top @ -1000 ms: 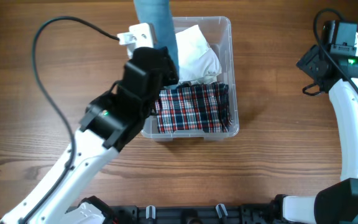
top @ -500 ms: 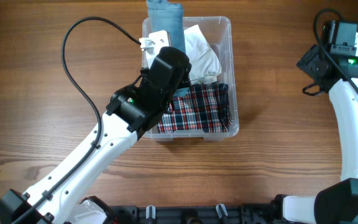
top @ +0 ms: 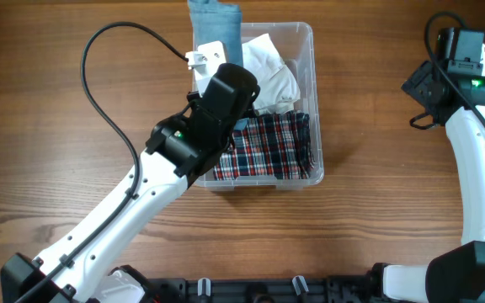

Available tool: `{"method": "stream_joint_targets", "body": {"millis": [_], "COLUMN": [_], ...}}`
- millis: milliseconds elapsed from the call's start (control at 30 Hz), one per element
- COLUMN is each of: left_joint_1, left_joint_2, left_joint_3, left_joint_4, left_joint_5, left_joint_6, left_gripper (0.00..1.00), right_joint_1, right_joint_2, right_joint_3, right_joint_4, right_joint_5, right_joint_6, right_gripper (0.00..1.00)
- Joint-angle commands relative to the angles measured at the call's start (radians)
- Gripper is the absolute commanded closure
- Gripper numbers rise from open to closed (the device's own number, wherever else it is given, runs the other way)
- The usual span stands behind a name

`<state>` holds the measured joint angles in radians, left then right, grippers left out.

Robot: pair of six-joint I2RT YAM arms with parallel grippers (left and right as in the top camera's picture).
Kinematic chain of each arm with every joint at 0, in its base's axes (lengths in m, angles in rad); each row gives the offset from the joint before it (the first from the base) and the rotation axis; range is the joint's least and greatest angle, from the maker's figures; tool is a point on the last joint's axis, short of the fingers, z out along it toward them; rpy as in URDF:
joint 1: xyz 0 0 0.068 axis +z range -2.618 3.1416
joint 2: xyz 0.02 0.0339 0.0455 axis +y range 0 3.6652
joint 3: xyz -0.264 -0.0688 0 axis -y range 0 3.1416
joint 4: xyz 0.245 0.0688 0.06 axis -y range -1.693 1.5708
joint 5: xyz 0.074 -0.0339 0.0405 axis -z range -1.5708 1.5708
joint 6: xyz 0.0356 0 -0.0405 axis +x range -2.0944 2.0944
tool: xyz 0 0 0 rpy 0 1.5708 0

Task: Pack container
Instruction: 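Carry the denim right over the bin with the left gripper, then lower the denim into the bin's upper part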

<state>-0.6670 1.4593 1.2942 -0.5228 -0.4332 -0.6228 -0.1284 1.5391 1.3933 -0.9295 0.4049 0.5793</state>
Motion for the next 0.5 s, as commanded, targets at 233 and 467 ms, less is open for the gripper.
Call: {"method": "stream_joint_targets", "body": {"millis": [233,467], "left_joint_1": [-0.002,-0.003], "left_joint_2": [0.067,0.085], "left_joint_3": [0.041,0.041], "left_joint_4": [0.045,0.045], "left_joint_5": [-0.05,-0.028], "left_joint_6": [0.014,0.012], "left_gripper": [0.9,0.81], "right_joint_1": [-0.005,-0.005], "right_joint_2": [0.008,0.008], "right_joint_3": [-0.01,-0.01], "right_joint_4": [0.003,0.002], "right_joint_5": [0.013,0.013], "right_joint_6": [0.004,0.003], "right_gripper": [0.0,0.0]}}
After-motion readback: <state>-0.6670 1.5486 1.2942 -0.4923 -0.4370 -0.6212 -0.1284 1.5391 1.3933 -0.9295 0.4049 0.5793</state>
